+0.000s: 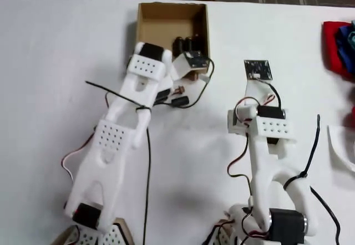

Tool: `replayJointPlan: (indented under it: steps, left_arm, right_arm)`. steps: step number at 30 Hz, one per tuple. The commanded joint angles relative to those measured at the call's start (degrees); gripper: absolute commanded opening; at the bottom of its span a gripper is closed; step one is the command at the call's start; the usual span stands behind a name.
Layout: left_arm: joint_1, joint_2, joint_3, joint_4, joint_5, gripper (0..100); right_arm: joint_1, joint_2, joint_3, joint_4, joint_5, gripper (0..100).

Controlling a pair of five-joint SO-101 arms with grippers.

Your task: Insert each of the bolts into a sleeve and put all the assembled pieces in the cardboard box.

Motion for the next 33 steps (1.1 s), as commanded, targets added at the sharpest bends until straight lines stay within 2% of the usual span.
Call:
replayJointPlan:
  steps: [1,6,10,14,19,23,29,33]
  left_arm:
    - [-1.8,-6.0,-0.5,1.9,-0.5,2]
    - [-3.9,-11.7,6.5,2.0,-1.0,2]
    - [-5.4,-20.8,22.8,1.9,-1.6,2]
    - [-5.5,-31.3,41.5,1.7,-7.3,2]
    - [-6.2,-37.7,55.7,-5.0,-8.8,3]
    - [-6.4,-37.8,59.1,-7.9,-9.2,3]
    - [-6.0,-38.2,56.7,-7.6,-8.8,14]
    - [-6.0,-38.2,55.1,-7.5,-8.1,17]
  right_arm:
    - [0.6,-2.4,-0.2,-0.7,-0.6,2.1]
    - [0.6,-2.4,-0.2,-0.7,-0.6,2.1]
    - [0.6,-2.5,-0.3,-0.7,-0.6,2.1]
    - [0.6,-2.6,-0.3,-0.7,-0.6,2.1]
    - [0.6,-2.6,-0.3,-0.7,-0.6,2.1]
    - [0.6,-2.6,-0.3,-0.7,-0.6,2.1]
    - [0.6,-2.6,-0.3,-0.7,-0.6,2.1]
    - [0.6,-2.9,-0.3,-0.6,-0.6,2.1]
